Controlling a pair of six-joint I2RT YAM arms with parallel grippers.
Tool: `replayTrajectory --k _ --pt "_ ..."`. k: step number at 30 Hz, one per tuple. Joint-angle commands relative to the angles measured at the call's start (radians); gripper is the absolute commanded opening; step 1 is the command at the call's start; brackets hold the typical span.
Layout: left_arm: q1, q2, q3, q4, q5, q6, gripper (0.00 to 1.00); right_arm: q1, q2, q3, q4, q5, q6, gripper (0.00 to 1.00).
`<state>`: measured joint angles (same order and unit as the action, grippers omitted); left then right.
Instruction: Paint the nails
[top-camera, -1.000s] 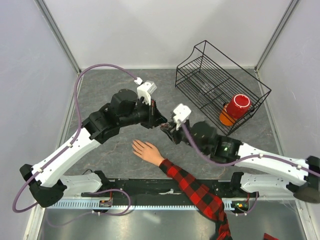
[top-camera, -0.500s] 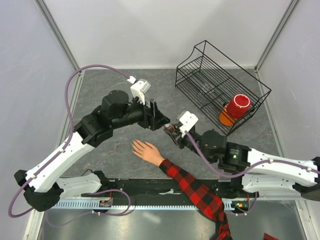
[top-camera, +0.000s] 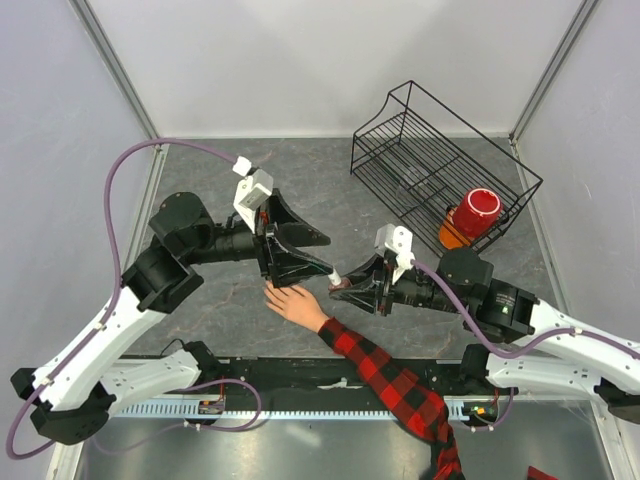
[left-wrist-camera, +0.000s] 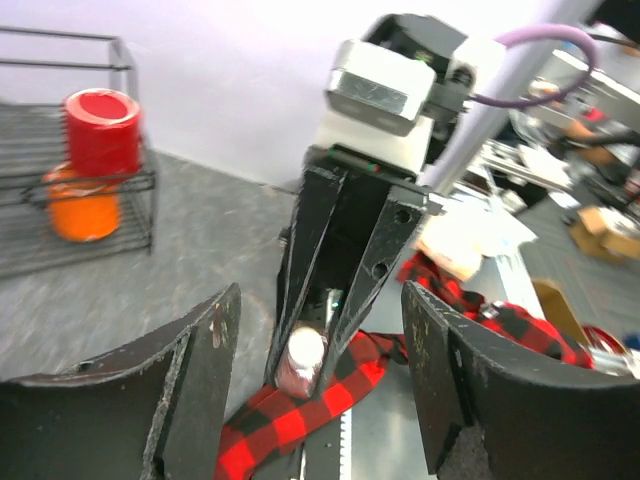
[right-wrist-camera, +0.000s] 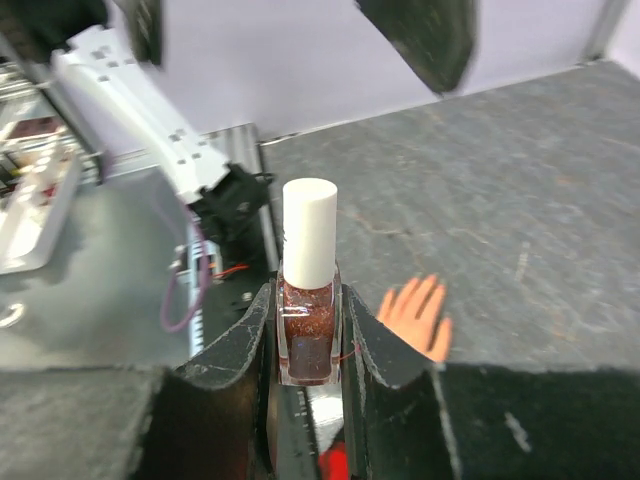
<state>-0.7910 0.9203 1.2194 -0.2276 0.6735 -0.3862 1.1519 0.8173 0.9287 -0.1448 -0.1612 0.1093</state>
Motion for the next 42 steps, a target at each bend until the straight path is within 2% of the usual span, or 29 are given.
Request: replayTrajectory --k 1,5,10,16,20,23,25,26,27,29,30,31,32,33,34,37,39,42 --pt "0.007 0.031 -0.037 0.138 0.216 -0.045 0.70 -0.041 -0.010 0.053 0.077 -0.213 0.070 0.00" --pt "0.007 0.026 -0.067 0.171 0.256 -0.057 0.70 -0.076 -0.010 0.059 0.106 -0.291 0.099 0.00" --pt "0.006 0.028 -0.090 0.209 0.348 -0.068 0.62 -0.087 0.005 0.071 0.113 -0.307 0.101 0.00" --pt "0.006 0.038 -0.097 0.217 0.370 -0.059 0.54 -0.096 0.023 0.087 0.132 -0.313 0.104 0.00" --pt "0.006 0.032 -0.078 0.200 0.328 -0.030 0.42 -0.106 0.040 0.093 0.131 -0.319 0.102 0.00" --pt "0.007 0.028 -0.057 0.159 0.262 0.004 0.28 -0.112 0.043 0.090 0.131 -0.298 0.102 0.00" --pt "0.006 0.029 -0.043 0.110 0.209 0.036 0.08 -0.118 0.039 0.087 0.126 -0.276 0.102 0.00" --pt "0.006 0.031 -0.028 0.084 0.178 0.049 0.02 -0.119 0.040 0.090 0.125 -0.227 0.102 0.00" --pt "0.006 0.029 -0.023 0.067 0.144 0.069 0.02 -0.121 0.042 0.094 0.116 -0.187 0.095 0.00" --pt "0.006 0.028 -0.003 -0.013 -0.018 0.090 0.02 -0.121 0.066 0.125 0.048 -0.073 0.057 0.00" --pt "0.004 0.029 0.005 -0.039 -0.099 0.096 0.02 -0.120 0.107 0.146 0.019 0.069 0.043 0.00" --pt "0.004 0.031 0.014 -0.071 -0.284 0.095 0.02 -0.113 0.135 0.189 -0.042 0.160 0.009 0.00" --pt "0.003 0.037 0.032 -0.126 -0.392 0.083 0.02 -0.095 0.163 0.206 -0.061 0.281 -0.011 0.00" --pt "0.003 0.063 0.044 -0.157 -0.491 0.055 0.02 -0.013 0.221 0.222 -0.068 0.578 -0.038 0.00" --pt "-0.002 0.080 0.058 -0.182 -0.650 0.041 0.02 0.040 0.261 0.257 -0.068 0.723 -0.078 0.00" --pt "-0.008 0.159 0.109 -0.278 -0.860 -0.052 0.02 0.146 0.405 0.340 -0.049 1.053 -0.164 0.00" --pt "-0.010 0.190 0.132 -0.305 -0.879 -0.092 0.02 0.146 0.415 0.337 -0.016 1.051 -0.171 0.00" --pt "-0.008 0.196 0.118 -0.288 -0.859 -0.108 0.02 0.138 0.376 0.288 0.048 0.935 -0.198 0.00"
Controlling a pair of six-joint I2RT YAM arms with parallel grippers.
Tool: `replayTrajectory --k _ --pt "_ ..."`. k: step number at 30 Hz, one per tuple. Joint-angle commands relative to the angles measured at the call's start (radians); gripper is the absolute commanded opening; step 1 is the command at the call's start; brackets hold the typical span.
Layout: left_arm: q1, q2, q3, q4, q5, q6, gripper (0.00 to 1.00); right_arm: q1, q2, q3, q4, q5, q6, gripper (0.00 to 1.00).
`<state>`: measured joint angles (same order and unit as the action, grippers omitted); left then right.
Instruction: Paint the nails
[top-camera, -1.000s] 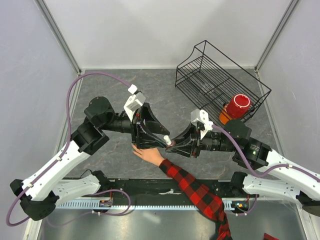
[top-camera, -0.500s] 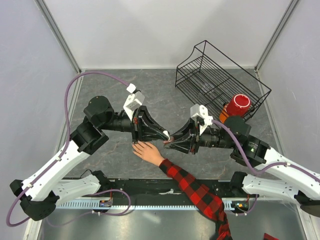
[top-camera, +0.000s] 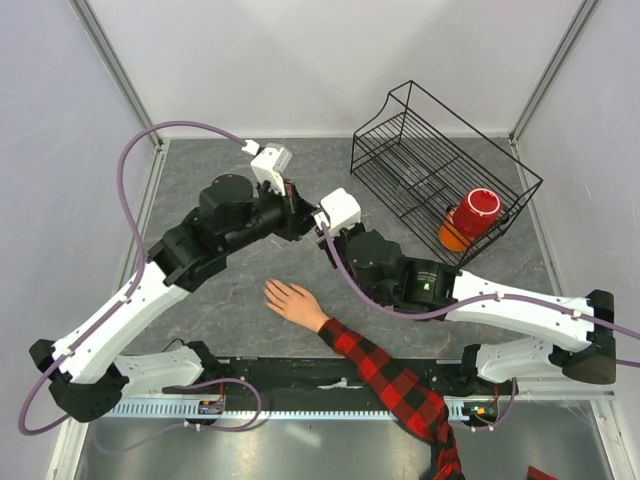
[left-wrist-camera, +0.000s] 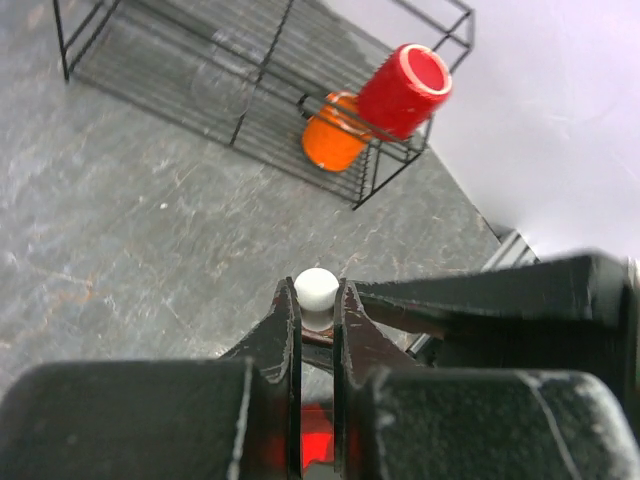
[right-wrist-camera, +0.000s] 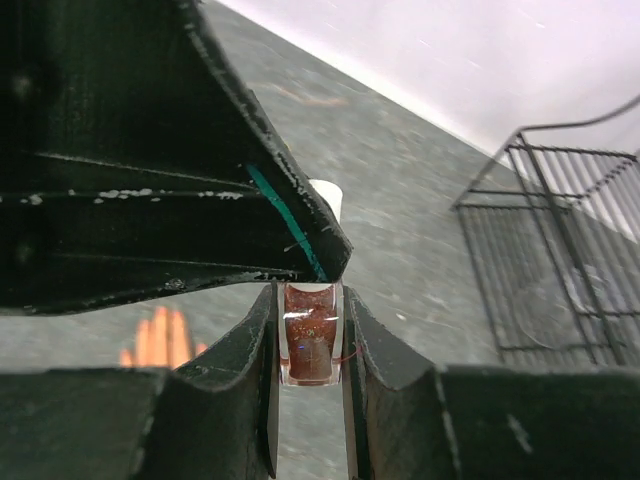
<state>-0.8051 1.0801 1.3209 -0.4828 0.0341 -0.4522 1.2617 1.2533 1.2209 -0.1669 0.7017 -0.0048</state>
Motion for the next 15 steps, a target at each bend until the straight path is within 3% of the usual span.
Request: replayTrajectory --k 1,4,7,8,10,11,13,15 --pt "0.006 0.024 0.009 -0.021 -0.194 -0.039 0.02 0.028 -0.078 -0.047 0.102 0.018 -0.089 0.00" --pt "0.009 -0.002 -0.028 0.030 -0.081 -0.022 0.02 0.012 -0.152 -0.125 0.157 -0.172 -0.074 0.00" --pt "0.014 -0.029 -0.061 0.094 0.069 0.001 0.29 -0.018 -0.212 -0.168 0.161 -0.307 -0.044 0.00" --pt "0.015 -0.057 -0.068 0.107 0.102 0.007 0.45 -0.024 -0.227 -0.179 0.158 -0.338 -0.035 0.00" --pt "0.021 -0.086 -0.075 0.125 0.186 0.041 0.62 -0.059 -0.273 -0.201 0.138 -0.451 -0.008 0.00" --pt "0.024 -0.115 -0.077 0.128 0.210 0.055 0.76 -0.071 -0.285 -0.205 0.129 -0.493 0.000 0.00" --pt "0.035 -0.149 -0.081 0.128 0.262 0.084 0.91 -0.100 -0.322 -0.221 0.104 -0.602 0.002 0.00" --pt "0.046 -0.187 -0.089 0.147 0.318 0.105 0.93 -0.122 -0.354 -0.230 0.086 -0.698 0.048 0.00"
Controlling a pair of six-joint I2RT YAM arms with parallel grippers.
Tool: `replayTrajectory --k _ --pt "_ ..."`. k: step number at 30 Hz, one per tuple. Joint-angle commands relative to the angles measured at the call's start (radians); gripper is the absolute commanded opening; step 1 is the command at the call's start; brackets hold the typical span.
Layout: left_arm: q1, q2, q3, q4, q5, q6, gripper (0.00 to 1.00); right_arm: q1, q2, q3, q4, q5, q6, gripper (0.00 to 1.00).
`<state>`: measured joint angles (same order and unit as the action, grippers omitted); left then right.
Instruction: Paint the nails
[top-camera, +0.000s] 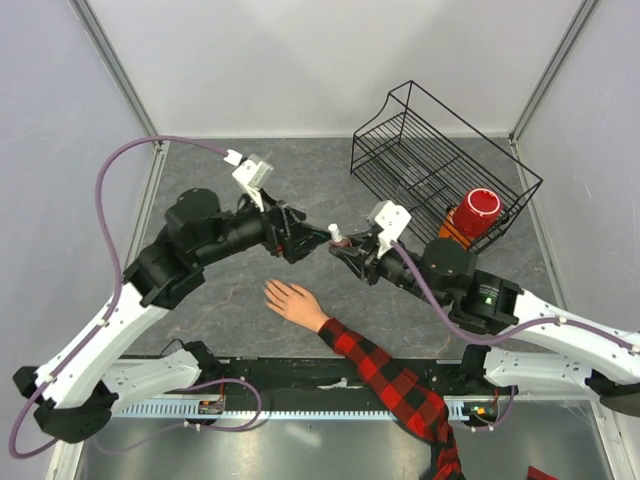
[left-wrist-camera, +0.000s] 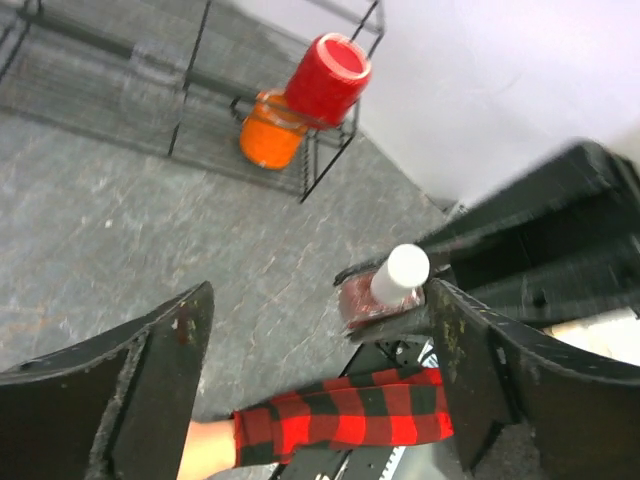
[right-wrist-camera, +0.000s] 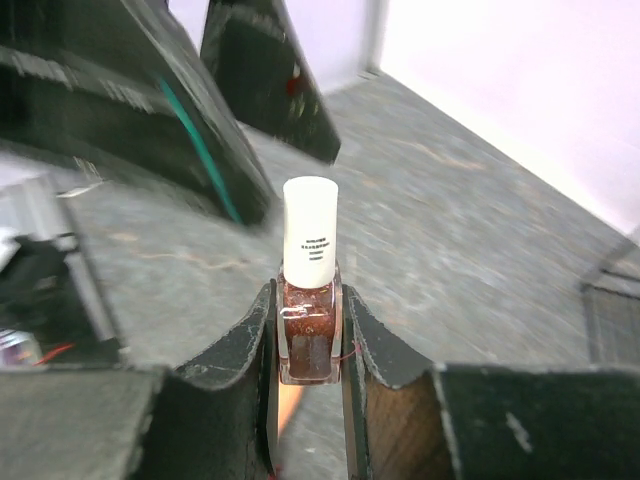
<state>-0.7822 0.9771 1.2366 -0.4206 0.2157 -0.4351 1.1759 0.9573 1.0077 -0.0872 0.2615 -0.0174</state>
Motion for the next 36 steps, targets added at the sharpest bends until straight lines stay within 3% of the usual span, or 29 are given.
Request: replayTrajectory --k 1,4,7,12,21,30,33,36 --pt "0.034 -0.092 -0.012 0.092 0.212 0.090 0.93 -0.044 -0.069 -0.024 0.001 -0.313 0.068 0.00" --pt "0.046 -0.109 -0.032 0.149 0.389 0.085 0.91 -0.071 -0.095 -0.035 -0.002 -0.480 0.105 0.00" --pt "0.047 -0.104 -0.067 0.245 0.554 0.058 0.81 -0.088 -0.097 -0.032 0.001 -0.605 0.142 0.00" --pt "0.047 -0.080 -0.086 0.348 0.675 -0.004 0.75 -0.101 -0.109 -0.035 0.032 -0.680 0.191 0.00" --pt "0.047 -0.037 -0.103 0.410 0.816 -0.050 0.67 -0.117 -0.115 -0.034 0.060 -0.723 0.212 0.00" --pt "0.047 -0.009 -0.089 0.396 0.846 -0.011 0.54 -0.159 -0.085 -0.026 0.081 -0.725 0.226 0.00" --pt "0.047 0.012 -0.062 0.367 0.834 0.018 0.48 -0.173 -0.065 -0.020 0.116 -0.737 0.228 0.00" --pt "0.047 0.038 -0.031 0.327 0.814 0.051 0.33 -0.186 -0.054 -0.017 0.126 -0.743 0.227 0.00"
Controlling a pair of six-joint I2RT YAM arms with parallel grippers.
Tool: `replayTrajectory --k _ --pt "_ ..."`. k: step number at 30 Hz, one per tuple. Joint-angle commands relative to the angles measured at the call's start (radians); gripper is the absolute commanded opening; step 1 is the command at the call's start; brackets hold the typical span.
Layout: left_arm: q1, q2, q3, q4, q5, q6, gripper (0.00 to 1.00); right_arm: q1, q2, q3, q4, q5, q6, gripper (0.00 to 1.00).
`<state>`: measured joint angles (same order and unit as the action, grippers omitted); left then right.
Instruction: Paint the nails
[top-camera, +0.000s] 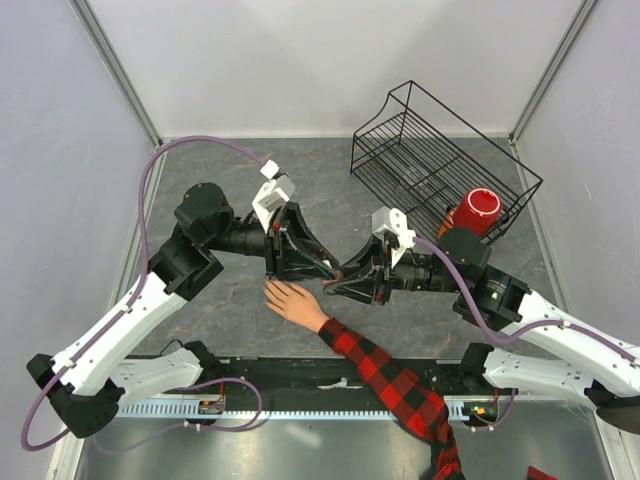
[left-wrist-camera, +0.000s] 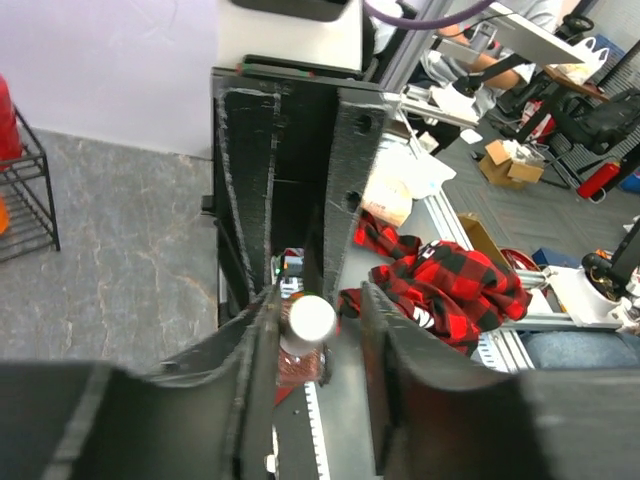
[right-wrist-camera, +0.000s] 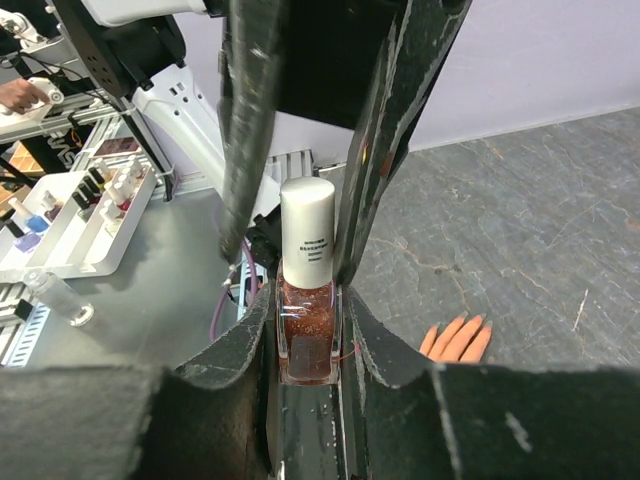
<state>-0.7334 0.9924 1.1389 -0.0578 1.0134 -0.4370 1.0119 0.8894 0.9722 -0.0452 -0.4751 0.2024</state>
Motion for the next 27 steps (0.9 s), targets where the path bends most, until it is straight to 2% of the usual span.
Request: replayTrajectory --k 1,3,4,5,6,7,8,10,11,12,14,16,18,21,22,23,24,26,27 --pt "-0.001 0.031 0.073 -0.046 0.008 0.073 0.19 -0.025 0.016 0.019 0.085 0.001 0.008 0.00" --pt "-0.001 0.031 0.094 -0.100 -0.066 0.099 0.02 -0.032 0.019 0.022 0.077 0.041 0.000 0.00" --pt "-0.001 0.023 0.100 -0.128 -0.123 0.128 0.02 -0.032 0.020 0.026 0.064 0.076 -0.009 0.00" --pt "-0.003 0.022 0.111 -0.167 -0.189 0.142 0.02 -0.032 0.023 0.031 0.048 0.183 -0.012 0.00" --pt "-0.004 0.020 0.131 -0.224 -0.361 0.147 0.02 -0.030 0.032 0.051 0.018 0.241 -0.027 0.00" --pt "-0.006 0.019 0.142 -0.253 -0.471 0.129 0.02 -0.029 0.070 0.072 -0.008 0.300 -0.037 0.00" --pt "-0.009 0.023 0.148 -0.273 -0.680 0.117 0.02 0.011 0.098 0.126 -0.060 0.530 -0.050 0.00" --pt "-0.037 0.037 0.159 -0.315 -0.879 0.072 0.02 0.132 0.187 0.170 -0.082 0.890 -0.143 0.00" --pt "-0.049 0.057 0.166 -0.326 -1.048 0.054 0.02 0.257 0.224 0.210 -0.061 1.064 -0.174 0.00" --pt "-0.069 0.070 0.174 -0.341 -1.111 0.035 0.02 0.296 0.259 0.230 -0.048 1.318 -0.195 0.00" --pt "-0.077 0.097 0.191 -0.378 -1.188 -0.012 0.02 0.362 0.341 0.261 0.013 1.459 -0.285 0.00" --pt "-0.078 0.130 0.220 -0.395 -1.202 -0.026 0.02 0.363 0.355 0.263 0.031 1.475 -0.304 0.00" --pt "-0.078 0.140 0.232 -0.393 -1.152 -0.023 0.02 0.361 0.342 0.240 0.063 1.437 -0.319 0.00" --pt "-0.077 0.099 0.213 -0.353 -1.018 0.016 0.02 0.341 0.284 0.185 0.061 1.269 -0.325 0.00" --pt "-0.077 0.082 0.202 -0.340 -0.975 0.038 0.07 0.326 0.231 0.165 0.059 1.121 -0.322 0.00" --pt "-0.072 0.065 0.176 -0.305 -0.919 0.043 0.16 0.317 0.202 0.123 0.059 1.060 -0.310 0.00" --pt "-0.069 0.022 0.162 -0.284 -0.883 0.053 0.39 0.309 0.172 0.106 0.057 0.999 -0.298 0.00" --pt "-0.054 -0.012 0.125 -0.246 -0.760 0.060 0.61 0.265 0.096 0.073 0.018 0.804 -0.272 0.00" --pt "-0.046 -0.023 0.119 -0.222 -0.715 0.061 0.78 0.245 0.062 0.068 -0.001 0.743 -0.240 0.00"
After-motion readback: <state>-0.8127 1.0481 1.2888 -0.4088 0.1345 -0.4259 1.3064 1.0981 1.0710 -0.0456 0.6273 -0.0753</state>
